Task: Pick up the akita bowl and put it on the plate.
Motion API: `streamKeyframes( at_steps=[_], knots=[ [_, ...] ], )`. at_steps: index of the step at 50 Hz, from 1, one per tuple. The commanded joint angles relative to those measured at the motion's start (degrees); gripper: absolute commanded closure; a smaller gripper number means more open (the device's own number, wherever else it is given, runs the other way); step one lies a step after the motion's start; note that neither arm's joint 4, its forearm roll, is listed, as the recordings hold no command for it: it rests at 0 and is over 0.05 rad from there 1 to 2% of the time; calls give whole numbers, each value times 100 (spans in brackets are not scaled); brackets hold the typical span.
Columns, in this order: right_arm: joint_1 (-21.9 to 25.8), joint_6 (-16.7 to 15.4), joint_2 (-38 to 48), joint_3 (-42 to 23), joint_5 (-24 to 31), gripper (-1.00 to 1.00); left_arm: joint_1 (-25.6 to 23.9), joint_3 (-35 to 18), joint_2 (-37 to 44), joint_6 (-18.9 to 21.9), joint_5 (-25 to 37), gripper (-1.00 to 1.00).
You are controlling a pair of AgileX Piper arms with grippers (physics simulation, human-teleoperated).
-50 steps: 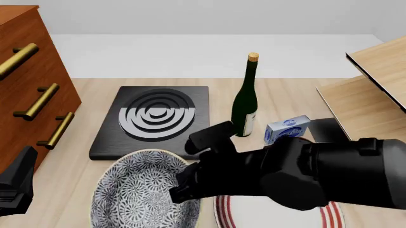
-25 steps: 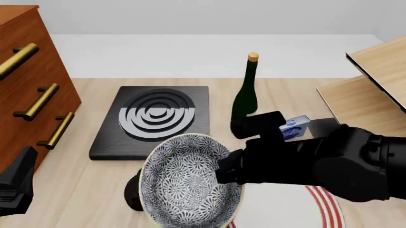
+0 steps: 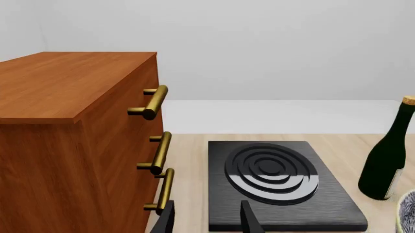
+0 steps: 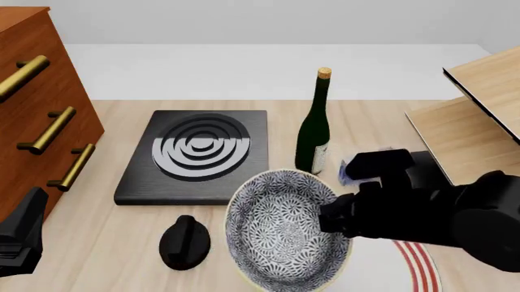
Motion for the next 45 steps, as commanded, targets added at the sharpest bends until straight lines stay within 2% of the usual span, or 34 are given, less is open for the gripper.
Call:
streamKeyframes(
  at_steps=[1, 17, 33, 45],
  knots=[
    [-376, -88, -345, 244, 210, 100, -1, 0, 1, -1, 0, -100],
    [-1016, -252, -655, 411, 498, 100, 0, 0, 1, 0, 0, -100],
    [-1300, -297, -1023, 823, 692, 100, -1, 0, -1, 1, 0, -100],
    [-1457, -431, -936, 978, 585, 100, 0, 0, 1, 0, 0, -100]
  ],
)
